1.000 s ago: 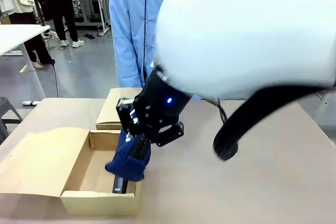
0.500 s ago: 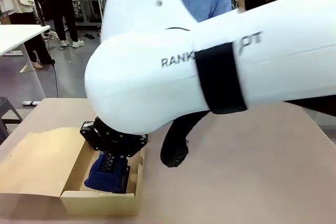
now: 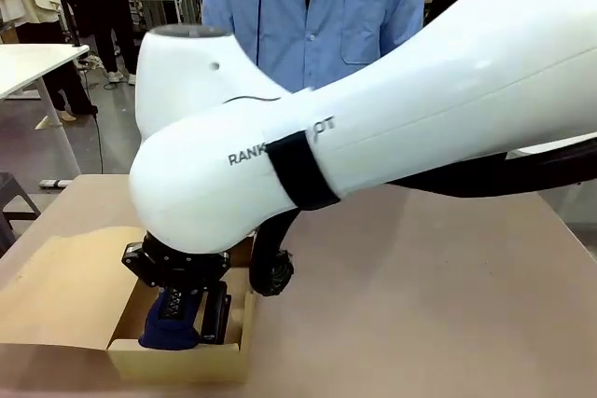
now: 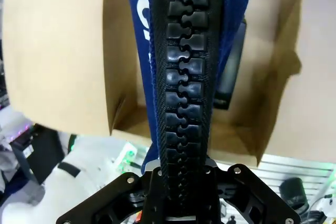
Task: Place items inside the box.
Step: Pick up a Pencil pouch or Stapler and place it inside the Mailer Box closest to the robot.
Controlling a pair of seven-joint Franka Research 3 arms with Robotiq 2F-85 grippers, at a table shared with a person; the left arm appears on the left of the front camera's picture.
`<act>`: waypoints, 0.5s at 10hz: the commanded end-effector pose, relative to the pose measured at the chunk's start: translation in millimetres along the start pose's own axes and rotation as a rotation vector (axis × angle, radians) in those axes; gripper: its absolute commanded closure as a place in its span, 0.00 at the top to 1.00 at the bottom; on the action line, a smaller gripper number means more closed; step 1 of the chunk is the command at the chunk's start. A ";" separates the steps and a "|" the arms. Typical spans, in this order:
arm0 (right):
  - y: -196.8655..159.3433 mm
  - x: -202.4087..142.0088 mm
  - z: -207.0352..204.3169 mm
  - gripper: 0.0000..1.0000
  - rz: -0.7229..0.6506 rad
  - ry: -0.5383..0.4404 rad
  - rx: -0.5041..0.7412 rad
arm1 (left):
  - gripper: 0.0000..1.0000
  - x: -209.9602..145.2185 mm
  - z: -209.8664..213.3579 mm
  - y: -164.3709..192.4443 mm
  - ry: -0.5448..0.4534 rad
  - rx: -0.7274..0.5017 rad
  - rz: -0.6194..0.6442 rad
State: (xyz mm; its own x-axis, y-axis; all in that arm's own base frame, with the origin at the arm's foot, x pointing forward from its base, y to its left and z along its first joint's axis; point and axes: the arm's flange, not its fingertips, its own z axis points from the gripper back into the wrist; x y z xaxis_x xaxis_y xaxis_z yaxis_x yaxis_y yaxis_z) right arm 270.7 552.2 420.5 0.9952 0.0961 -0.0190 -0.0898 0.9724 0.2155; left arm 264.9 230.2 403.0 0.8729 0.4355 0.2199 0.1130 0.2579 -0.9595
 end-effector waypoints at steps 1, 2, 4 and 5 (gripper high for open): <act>13.8 13.3 -12.9 0.07 -0.019 -0.028 0.030 | 1.00 -1.6 0.3 -0.7 -0.001 -0.014 -0.015; 10.2 17.4 -21.6 0.07 -0.022 0.020 0.045 | 1.00 -1.6 0.3 -0.7 -0.001 -0.014 -0.015; 2.2 24.0 -31.3 0.07 -0.033 0.040 0.051 | 1.00 -1.6 0.3 -0.7 -0.001 -0.014 -0.015; 0.5 26.9 -35.2 0.07 -0.044 0.039 0.042 | 1.00 -1.6 0.3 -0.7 -0.001 -0.014 -0.015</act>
State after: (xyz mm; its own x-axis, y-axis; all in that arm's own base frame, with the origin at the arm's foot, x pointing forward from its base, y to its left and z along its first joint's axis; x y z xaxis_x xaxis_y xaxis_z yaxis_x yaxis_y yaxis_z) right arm 297.4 561.0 383.7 0.9968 0.0539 -0.0594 -0.0388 0.9722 0.2310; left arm 264.9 230.2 403.0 0.8730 0.4355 0.2197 0.1129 0.2578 -0.9596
